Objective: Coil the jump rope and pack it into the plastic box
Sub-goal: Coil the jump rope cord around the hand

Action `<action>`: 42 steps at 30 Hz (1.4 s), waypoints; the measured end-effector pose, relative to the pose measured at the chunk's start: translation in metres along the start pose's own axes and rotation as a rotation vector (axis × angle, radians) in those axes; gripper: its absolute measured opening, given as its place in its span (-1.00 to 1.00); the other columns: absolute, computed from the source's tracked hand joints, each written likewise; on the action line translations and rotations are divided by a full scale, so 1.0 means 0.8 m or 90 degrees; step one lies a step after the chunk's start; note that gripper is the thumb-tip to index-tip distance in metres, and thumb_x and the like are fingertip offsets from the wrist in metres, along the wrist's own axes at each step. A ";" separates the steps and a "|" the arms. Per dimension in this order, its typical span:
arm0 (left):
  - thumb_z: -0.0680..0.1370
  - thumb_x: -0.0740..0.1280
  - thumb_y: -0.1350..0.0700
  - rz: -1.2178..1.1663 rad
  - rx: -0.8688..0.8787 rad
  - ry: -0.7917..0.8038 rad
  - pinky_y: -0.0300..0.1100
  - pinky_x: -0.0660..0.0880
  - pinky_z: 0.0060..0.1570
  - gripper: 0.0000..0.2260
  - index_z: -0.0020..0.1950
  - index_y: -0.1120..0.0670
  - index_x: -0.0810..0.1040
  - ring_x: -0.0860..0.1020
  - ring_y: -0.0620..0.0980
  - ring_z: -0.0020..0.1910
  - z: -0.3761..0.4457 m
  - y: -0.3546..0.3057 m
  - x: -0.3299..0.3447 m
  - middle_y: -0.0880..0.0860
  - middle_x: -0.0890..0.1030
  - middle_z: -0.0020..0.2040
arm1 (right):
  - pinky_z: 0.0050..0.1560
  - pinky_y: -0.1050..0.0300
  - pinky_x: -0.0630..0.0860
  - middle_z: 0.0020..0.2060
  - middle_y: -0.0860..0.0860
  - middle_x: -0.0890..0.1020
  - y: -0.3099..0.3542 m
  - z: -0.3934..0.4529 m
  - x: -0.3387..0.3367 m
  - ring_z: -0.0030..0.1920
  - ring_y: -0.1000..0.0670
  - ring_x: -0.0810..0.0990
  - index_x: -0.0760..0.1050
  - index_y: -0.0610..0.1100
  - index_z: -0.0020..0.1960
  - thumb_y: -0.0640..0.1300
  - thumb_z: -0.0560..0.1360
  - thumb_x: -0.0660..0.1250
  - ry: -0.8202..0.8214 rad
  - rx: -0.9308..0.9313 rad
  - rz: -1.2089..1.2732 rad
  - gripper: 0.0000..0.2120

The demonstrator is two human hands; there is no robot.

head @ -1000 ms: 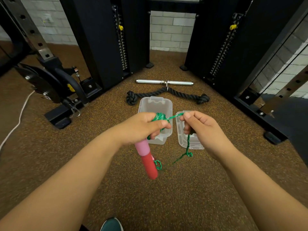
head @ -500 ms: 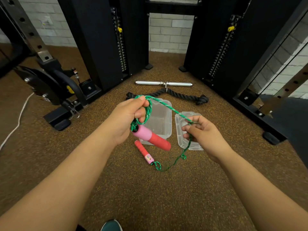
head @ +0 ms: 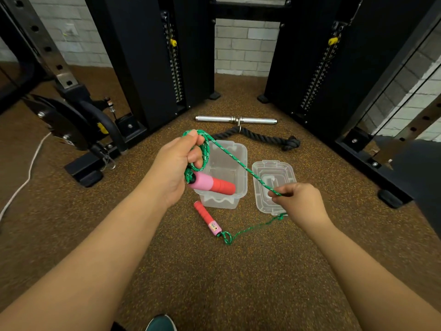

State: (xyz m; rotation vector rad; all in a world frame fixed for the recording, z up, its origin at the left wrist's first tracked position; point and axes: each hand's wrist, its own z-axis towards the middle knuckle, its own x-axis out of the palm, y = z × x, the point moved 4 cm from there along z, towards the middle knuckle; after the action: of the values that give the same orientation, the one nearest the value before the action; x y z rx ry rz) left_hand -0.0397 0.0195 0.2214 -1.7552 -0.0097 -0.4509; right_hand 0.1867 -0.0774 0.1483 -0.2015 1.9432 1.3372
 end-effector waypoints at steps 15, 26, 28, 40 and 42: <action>0.58 0.23 0.05 0.137 -0.170 0.246 -0.29 0.35 -0.34 -0.77 -0.09 0.15 0.61 0.32 -0.12 -0.46 -0.033 0.030 0.040 -0.07 0.33 -0.52 | 0.02 0.29 0.47 -0.34 0.13 0.60 0.077 -0.036 0.003 -0.18 0.10 0.59 0.55 -0.15 0.03 -0.17 0.59 0.17 0.300 -0.176 0.263 -0.83; 0.59 -0.04 -0.23 0.062 -0.143 0.154 -0.08 0.38 0.15 -0.40 0.12 0.15 0.63 0.59 -0.02 -0.05 -0.022 0.030 0.038 0.05 0.68 -0.14 | -0.34 0.11 0.26 -0.23 0.06 0.48 0.097 -0.073 0.024 -0.19 -0.03 0.48 0.29 0.01 -0.14 0.09 0.61 0.01 0.141 -0.463 -0.330 -0.76; 0.44 -0.11 -0.46 0.190 -0.126 0.165 0.08 0.29 0.30 -0.22 -0.02 0.05 0.70 0.56 0.06 0.17 -0.022 0.032 0.036 0.07 0.69 0.03 | -0.29 0.11 0.27 -0.24 0.10 0.44 0.113 -0.085 0.020 -0.19 -0.01 0.48 0.29 0.01 -0.16 0.08 0.60 0.04 0.125 -0.537 -0.328 -0.78; 0.45 -0.02 -0.42 0.350 -0.146 0.401 -0.09 0.32 -0.23 -0.29 -0.03 0.12 0.65 0.36 -0.05 -0.44 -0.040 0.036 0.053 -0.01 0.42 -0.47 | -0.15 -0.22 0.53 -0.28 -0.10 0.51 0.088 -0.044 -0.022 -0.30 -0.03 0.43 0.53 0.07 -0.21 0.12 0.52 0.25 0.107 -0.220 0.174 -0.80; 0.51 0.20 -0.18 0.304 -0.142 0.375 -0.20 0.38 -0.23 -0.53 0.04 0.19 0.64 0.33 -0.09 -0.45 -0.040 0.036 0.053 -0.01 0.36 -0.49 | -0.26 -0.16 0.48 -0.31 -0.08 0.45 0.083 -0.040 -0.018 -0.32 -0.02 0.39 0.54 0.01 -0.19 0.13 0.50 0.25 0.106 -0.207 0.202 -0.77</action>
State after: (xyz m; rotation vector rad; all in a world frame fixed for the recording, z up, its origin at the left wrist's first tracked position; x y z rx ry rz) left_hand -0.0026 -0.0277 0.2126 -1.7057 0.8859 -0.6116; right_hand 0.1471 -0.0795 0.2120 -0.1691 1.9406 1.8998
